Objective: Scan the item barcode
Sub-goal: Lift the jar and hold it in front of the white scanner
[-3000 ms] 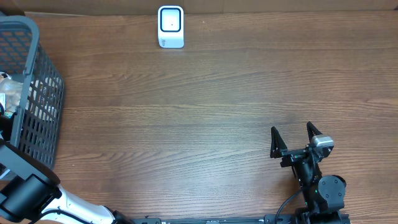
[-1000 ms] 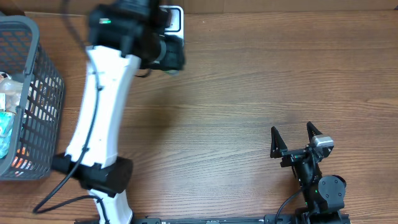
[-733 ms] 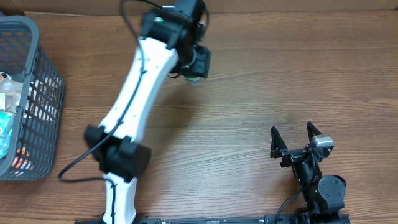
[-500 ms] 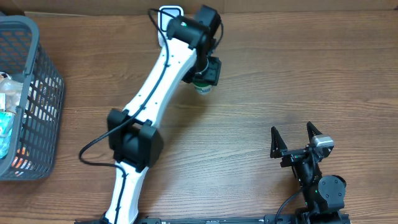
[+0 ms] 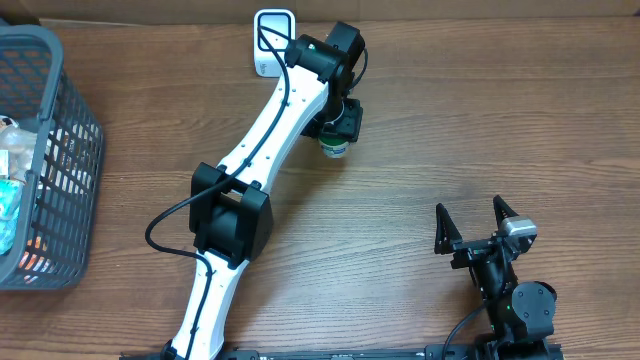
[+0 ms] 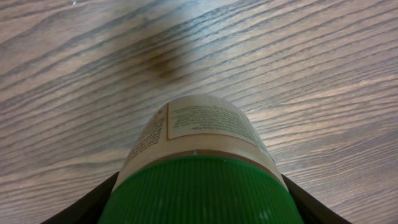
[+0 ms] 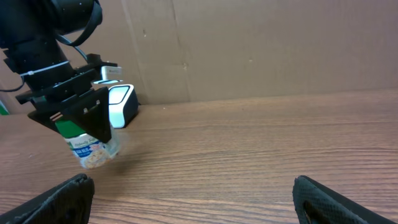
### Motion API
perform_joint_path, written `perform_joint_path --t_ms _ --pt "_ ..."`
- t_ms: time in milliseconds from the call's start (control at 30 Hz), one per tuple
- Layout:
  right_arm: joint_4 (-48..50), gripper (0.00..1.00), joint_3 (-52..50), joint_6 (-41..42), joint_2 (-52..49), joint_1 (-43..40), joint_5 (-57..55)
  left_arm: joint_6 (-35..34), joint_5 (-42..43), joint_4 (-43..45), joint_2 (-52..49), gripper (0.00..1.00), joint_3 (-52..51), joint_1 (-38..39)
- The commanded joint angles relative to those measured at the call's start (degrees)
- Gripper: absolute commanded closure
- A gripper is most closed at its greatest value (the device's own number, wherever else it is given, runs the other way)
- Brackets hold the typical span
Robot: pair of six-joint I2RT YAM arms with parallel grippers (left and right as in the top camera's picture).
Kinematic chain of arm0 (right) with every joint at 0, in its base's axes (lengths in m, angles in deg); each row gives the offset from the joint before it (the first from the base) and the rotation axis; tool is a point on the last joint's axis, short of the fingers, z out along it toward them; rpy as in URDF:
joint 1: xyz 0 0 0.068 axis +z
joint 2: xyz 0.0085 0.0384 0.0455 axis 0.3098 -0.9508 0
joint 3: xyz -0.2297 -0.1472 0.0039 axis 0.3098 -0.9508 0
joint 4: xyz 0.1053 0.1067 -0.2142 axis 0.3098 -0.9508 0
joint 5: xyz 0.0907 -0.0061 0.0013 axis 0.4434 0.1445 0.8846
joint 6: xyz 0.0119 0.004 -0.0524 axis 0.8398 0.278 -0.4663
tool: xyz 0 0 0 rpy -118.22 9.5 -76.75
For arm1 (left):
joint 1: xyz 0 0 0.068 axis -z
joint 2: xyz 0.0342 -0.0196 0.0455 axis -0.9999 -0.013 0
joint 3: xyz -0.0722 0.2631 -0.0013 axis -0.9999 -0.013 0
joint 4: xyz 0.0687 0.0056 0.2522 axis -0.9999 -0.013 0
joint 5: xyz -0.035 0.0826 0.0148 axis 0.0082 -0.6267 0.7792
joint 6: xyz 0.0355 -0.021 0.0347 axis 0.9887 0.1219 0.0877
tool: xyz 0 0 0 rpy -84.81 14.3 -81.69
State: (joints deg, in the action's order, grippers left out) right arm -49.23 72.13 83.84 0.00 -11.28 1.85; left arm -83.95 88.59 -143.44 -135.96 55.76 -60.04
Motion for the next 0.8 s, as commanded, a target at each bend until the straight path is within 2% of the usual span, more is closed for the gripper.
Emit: perform_joint_path --t_ms 0,533,633,767 --pt "0.4 0.0 -0.6 0.2 0.7 -0.1 -0.5 -1.2 0.6 0.6 -2.0 0.62 0.3 2.1" --pt "0.4 0.0 -0.6 0.2 0.7 -0.1 -0.5 -3.8 0.4 2.5 -8.2 0.61 0.3 3.9" --pt "0.4 0.0 -0.6 0.2 0.7 -0.1 -0.5 -3.8 0.4 2.4 -8.2 0.54 0.3 4.0" --pt "0.4 0.0 -0.6 0.2 0.7 -0.1 -0.5 -3.8 0.5 2.3 -8.2 0.36 0.3 4.2"
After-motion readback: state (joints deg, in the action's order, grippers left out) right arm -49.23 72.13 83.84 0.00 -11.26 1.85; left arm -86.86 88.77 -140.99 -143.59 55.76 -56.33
